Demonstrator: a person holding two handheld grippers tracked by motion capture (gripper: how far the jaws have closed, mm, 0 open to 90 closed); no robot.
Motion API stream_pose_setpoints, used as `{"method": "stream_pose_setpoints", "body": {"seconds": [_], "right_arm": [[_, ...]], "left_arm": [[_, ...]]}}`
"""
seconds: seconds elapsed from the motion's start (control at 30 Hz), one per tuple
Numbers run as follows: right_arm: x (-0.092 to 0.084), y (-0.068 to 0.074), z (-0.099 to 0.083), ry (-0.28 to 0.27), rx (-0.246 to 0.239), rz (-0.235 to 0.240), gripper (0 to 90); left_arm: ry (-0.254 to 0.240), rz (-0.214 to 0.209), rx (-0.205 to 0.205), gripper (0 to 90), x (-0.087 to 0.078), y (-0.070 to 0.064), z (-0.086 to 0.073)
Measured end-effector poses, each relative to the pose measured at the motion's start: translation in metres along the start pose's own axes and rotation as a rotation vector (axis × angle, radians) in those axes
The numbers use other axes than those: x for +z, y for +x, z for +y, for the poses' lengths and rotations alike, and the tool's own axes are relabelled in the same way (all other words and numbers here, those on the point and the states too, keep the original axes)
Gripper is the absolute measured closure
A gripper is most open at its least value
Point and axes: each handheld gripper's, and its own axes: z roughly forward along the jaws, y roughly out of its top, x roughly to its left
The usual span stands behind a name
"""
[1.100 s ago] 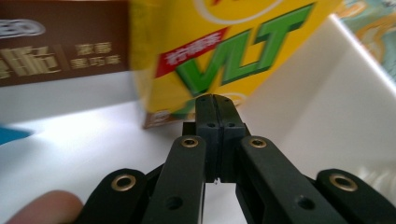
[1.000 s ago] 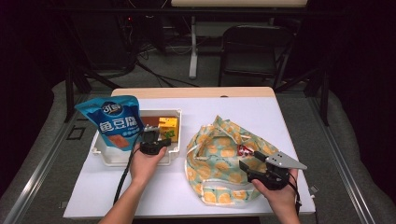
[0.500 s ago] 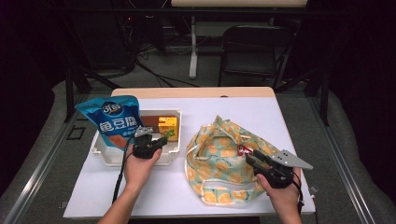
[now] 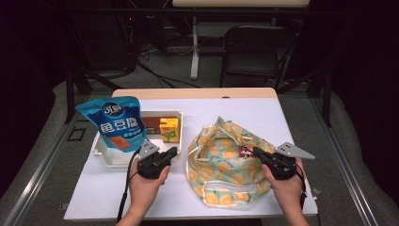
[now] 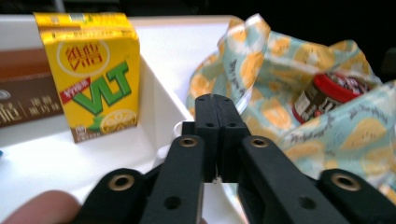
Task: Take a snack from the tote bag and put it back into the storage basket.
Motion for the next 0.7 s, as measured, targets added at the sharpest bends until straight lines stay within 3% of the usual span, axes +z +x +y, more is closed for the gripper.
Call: {"method": "stream_pose_setpoints", "body": {"seconds": [0.13,0.37,0.47,0.57,0.7], "right_arm": [[0.011,-0.002,-0.002,0.034,-0.002,0.006,90.0],[0.023,-0.013,-0.003,0.061,0.017,-0.029,90.0],[0.027,-0.019,-0.004,0.056,0.033,-0.062,90.0],[0.029,-0.022,-0.002,0.059,0.029,-0.094,90.0],[0.031,-0.031,-0.003,0.061,0.05,-0.139,90.0]], "left_arm": [[0.007,-0.044,0.038,90.0,0.006,-0.017,0.001],[0.006,-0.156,0.076,90.0,0.025,-0.046,0.006],[0.011,-0.178,0.095,90.0,0.041,-0.057,0.008],[0.071,-0.199,0.102,89.4,0.063,-0.062,0.004],[0.2,-0.218,0.084,89.5,0.086,-0.063,-0.015]]}}
